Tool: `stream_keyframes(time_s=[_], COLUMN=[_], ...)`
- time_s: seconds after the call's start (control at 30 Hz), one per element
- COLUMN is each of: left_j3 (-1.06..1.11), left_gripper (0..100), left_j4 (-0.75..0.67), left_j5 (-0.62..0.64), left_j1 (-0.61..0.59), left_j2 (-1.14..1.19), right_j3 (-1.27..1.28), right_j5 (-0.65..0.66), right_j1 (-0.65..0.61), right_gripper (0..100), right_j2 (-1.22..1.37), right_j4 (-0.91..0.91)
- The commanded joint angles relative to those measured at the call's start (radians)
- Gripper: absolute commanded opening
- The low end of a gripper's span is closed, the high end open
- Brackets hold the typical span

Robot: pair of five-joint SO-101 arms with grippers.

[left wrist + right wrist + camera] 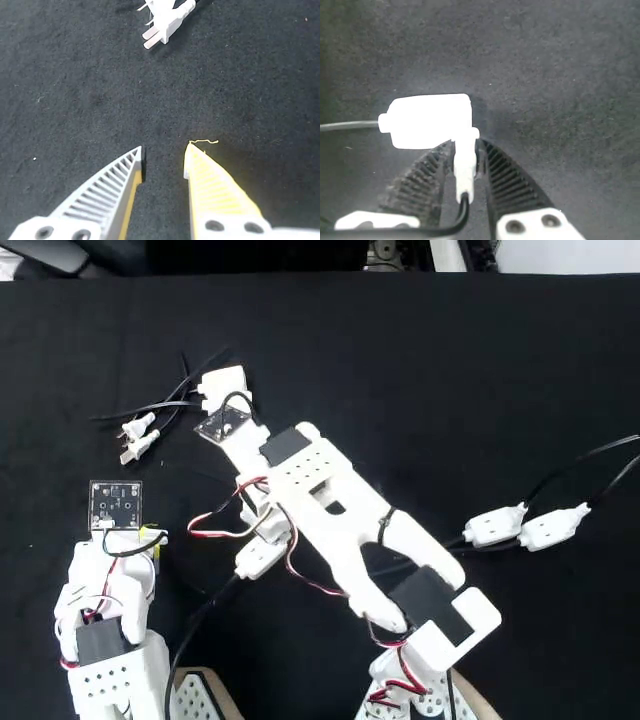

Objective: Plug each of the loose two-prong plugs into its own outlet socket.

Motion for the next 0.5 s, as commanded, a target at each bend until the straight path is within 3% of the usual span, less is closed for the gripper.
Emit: stream_keyframes(time_s=[0.0,0.47], left_j3=[0.016,0.016], left_gripper=[14,14], left_j4=[-0.002,-0.002], left_j5=[0.002,0.002], left_j1=[-0.008,-0.008], left_j2=[-0.005,-0.005], right_j3=[-0.005,-0.001], right_j5=[0.002,0.0], right_j1=[0.006,-0.063], right_gripper=[1.1,1.1], right_j2=[0.002,0.002], right_j4=[-0.011,-0.006])
